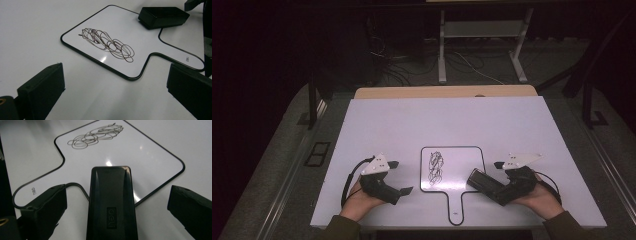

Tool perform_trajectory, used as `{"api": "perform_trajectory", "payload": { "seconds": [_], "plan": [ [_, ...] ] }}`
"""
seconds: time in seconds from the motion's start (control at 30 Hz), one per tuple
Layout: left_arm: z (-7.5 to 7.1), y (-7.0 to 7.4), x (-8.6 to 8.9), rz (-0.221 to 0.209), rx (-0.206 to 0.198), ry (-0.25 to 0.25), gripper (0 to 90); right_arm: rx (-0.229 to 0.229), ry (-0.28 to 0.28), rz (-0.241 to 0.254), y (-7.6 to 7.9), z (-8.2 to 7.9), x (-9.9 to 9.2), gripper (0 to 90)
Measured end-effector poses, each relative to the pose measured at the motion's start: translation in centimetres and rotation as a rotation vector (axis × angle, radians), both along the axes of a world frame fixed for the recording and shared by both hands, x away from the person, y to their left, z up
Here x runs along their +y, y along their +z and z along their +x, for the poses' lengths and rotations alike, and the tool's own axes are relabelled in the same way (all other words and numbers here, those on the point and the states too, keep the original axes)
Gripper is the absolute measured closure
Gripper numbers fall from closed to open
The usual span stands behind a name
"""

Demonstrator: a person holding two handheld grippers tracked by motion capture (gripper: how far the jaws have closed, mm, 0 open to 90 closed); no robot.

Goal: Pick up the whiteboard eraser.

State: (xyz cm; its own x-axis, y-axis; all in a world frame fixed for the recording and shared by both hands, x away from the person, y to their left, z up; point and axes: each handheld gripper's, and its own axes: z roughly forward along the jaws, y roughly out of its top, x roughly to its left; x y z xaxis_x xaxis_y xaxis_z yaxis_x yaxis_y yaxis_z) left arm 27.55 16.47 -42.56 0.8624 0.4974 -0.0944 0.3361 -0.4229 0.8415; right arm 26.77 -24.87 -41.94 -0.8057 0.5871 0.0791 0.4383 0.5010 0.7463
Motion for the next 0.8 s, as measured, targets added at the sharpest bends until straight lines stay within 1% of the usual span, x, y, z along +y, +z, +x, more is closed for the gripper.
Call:
{"api": "perform_trajectory", "payload": {
  "seconds": [0.23, 0.4, 0.57, 0.6, 0.63, 0.7, 0.8],
  "plan": [
    [-0.1, 0.0, -0.1, 0.002, 0.002, 0.000, 0.5, 0.017, 0.012, -0.053, -0.6, -0.4, 0.3, 1.4],
    [-0.1, 0.0, 0.0, 0.002, 0.001, -0.002, 0.5, 0.026, 0.007, -0.072, -0.9, -0.5, 0.4, 1.5],
    [-0.1, -0.1, 0.0, -0.001, 0.004, 0.000, 0.6, 0.026, 0.006, -0.101, -1.1, -0.5, 0.4, 1.8],
    [-0.1, -0.1, 0.0, -0.001, 0.004, -0.002, 0.6, 0.025, 0.012, -0.104, -1.1, -0.5, 0.3, 7.8],
    [-0.1, -0.1, 0.0, -0.001, 0.004, -0.002, 0.6, 0.027, 0.019, -0.091, -1.1, -0.6, 0.3, 14.3],
    [-0.1, -0.1, 0.0, 0.001, 0.003, -0.002, 0.6, 0.036, 0.028, -0.087, -1.1, -0.5, 0.2, 15.0],
    [-0.1, -0.1, 0.0, 0.002, 0.003, -0.003, 0.6, 0.054, 0.014, -0.111, -1.0, -0.4, 0.4, 15.1]
  ]
}}
